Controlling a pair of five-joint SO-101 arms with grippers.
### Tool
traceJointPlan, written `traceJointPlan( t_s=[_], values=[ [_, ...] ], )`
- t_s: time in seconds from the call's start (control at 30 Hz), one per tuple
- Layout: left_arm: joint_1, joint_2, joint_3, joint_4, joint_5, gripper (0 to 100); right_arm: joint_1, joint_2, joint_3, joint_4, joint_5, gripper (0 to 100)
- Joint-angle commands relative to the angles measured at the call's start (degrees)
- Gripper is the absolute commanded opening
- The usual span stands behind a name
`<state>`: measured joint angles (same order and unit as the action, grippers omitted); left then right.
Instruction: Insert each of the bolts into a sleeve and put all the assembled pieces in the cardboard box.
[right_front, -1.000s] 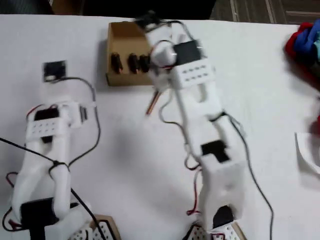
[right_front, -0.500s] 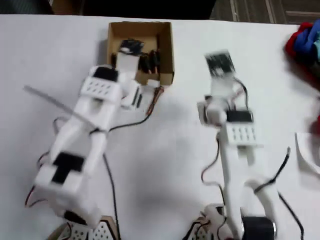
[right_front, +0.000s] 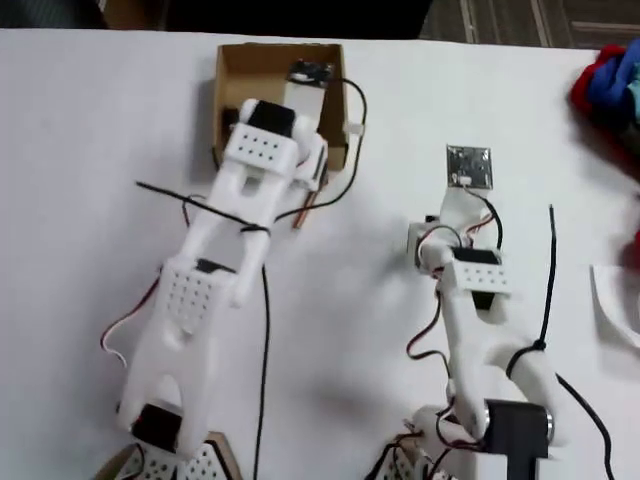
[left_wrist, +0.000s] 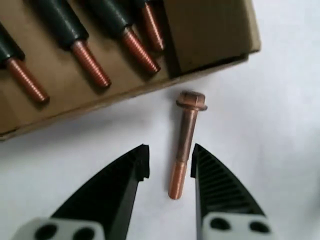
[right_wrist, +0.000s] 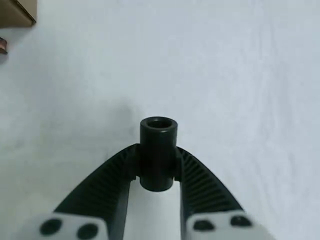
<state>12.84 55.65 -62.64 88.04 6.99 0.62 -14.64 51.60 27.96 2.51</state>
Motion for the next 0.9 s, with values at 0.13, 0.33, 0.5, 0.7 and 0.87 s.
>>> traceJointPlan(
  t_s=[0.13, 0.33, 0.5, 0.7, 0.87],
  values=[
    [2.2, 9.1, -14.5, 2.3, 0.3, 16, 0.4, 0.5, -3.5, 0.7, -0.6, 2.0],
    [3.3, 10.9, -14.8, 0.2, 0.3, 16, 0.4, 0.5, -3.5, 0.8, -0.6, 2.0],
    [3.0, 11.0, -14.3, -2.3, 0.3, 16, 0.5, 0.5, -3.5, 0.8, -0.6, 2.0],
    [3.0, 12.4, -14.5, -3.4, -2.6, 16, 0.5, 0.4, -3.4, 0.8, -0.6, 2.0],
    [2.7, 15.2, -14.8, -4.0, -6.2, 16, 0.5, 0.4, -3.4, 0.8, -0.6, 2.0]
  ],
)
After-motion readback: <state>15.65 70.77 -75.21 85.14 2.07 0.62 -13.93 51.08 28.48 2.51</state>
